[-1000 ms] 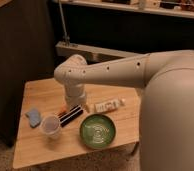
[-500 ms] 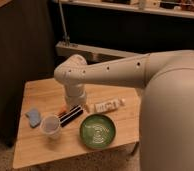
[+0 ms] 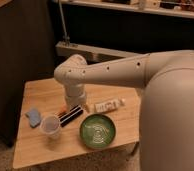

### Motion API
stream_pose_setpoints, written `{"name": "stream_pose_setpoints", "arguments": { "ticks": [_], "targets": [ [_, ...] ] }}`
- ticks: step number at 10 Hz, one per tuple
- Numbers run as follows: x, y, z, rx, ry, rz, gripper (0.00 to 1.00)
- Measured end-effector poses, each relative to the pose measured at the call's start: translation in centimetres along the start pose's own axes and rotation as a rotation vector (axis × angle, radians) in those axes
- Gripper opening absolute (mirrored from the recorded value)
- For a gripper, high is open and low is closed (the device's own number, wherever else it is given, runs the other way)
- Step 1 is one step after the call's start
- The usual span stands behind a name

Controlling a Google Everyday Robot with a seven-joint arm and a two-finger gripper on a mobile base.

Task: Move the arm in a circular motion

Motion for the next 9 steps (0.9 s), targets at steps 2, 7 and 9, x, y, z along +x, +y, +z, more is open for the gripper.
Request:
{"name": "stream_pose_setpoints", "arguments": {
  "ticks": [2, 7, 9],
  "targets": [
    [0.0, 0.0, 0.0, 0.0, 0.0, 0.0, 0.65],
    [-0.3, -0.3, -0.6, 0.005, -0.017, 0.001, 0.65],
    [-2.4, -2.2, -2.2, 0.012, -0.074, 0.009, 0.65]
  ]
}}
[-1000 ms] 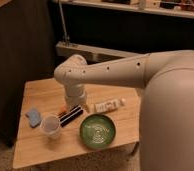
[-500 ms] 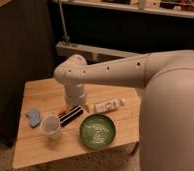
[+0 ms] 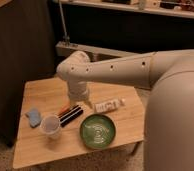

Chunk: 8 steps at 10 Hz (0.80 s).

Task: Move the arm in a circular motion

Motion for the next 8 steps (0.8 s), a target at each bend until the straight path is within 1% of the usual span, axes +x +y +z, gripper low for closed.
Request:
{"name": "stream_pose_setpoints", "arguments": {
  "ticks": [1, 2, 3, 5, 6, 7, 8],
  "targets": [
    [-2.1, -1.6, -1.1, 0.004, -0.035, -0.004, 0.65],
    [-4.1, -3.1, -1.9, 0.007, -0.057, -0.007, 0.65],
    [-6.5, -5.1, -2.8, 0.013, -0.079, -0.006, 0.65],
    [-9.6, -7.9, -3.7, 0.031, -0.106, 0.008, 0.65],
    [-11.5, -10.6, -4.6, 0.043, -0.127, 0.036, 0.65],
    [-12.5, -13.2, -5.4, 0.053, -0.144, 0.064, 0.65],
    [-12.7, -15.4, -5.9, 0.06, -0.154, 0.087, 0.65]
  ]
}}
